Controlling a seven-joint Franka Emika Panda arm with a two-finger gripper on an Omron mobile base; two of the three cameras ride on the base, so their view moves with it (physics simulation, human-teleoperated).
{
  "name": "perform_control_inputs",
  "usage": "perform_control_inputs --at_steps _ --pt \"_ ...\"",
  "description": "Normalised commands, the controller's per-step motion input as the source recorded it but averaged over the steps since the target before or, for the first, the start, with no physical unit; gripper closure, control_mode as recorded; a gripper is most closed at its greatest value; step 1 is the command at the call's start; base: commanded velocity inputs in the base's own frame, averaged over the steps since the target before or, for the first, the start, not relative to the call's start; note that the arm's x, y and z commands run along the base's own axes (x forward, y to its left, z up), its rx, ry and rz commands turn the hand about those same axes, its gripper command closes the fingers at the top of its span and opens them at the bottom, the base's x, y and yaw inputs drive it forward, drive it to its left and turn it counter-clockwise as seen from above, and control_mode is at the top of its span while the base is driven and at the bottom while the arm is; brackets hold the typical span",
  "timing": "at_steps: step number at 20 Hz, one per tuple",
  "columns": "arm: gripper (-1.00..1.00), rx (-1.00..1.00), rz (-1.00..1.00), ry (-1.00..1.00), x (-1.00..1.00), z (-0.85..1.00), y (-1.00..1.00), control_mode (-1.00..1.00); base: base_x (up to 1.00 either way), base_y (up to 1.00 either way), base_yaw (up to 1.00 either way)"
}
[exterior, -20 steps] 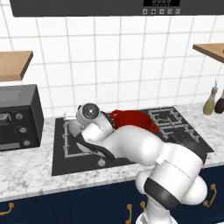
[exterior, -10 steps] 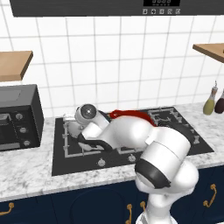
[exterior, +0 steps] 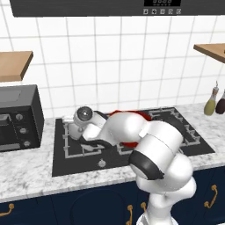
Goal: Pick the kettle from the counter and place it on a stove burner. Then turn the burner on.
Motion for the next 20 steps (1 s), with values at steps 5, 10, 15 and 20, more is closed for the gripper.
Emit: perform_control_inputs --at_steps 5,10,15,20 --pt "1.0 0.0 -0.06 0.0 0.15 -0.17 0.0 -1.0 0.0 0.0 0.0" --pt "1.0 0.0 -0.05 0.0 0.26 -0.17 0.03 -1.0 0.0 0.0 0.0" --pt "1.0 -0.01 -0.04 0.0 0.16 -0.22 0.08 -1.0 0.0 0.0 0.0" --pt "1.0 -0.01 -0.05 0.0 0.1 -0.2 0.21 -1.0 0.0 0.0 0.0"
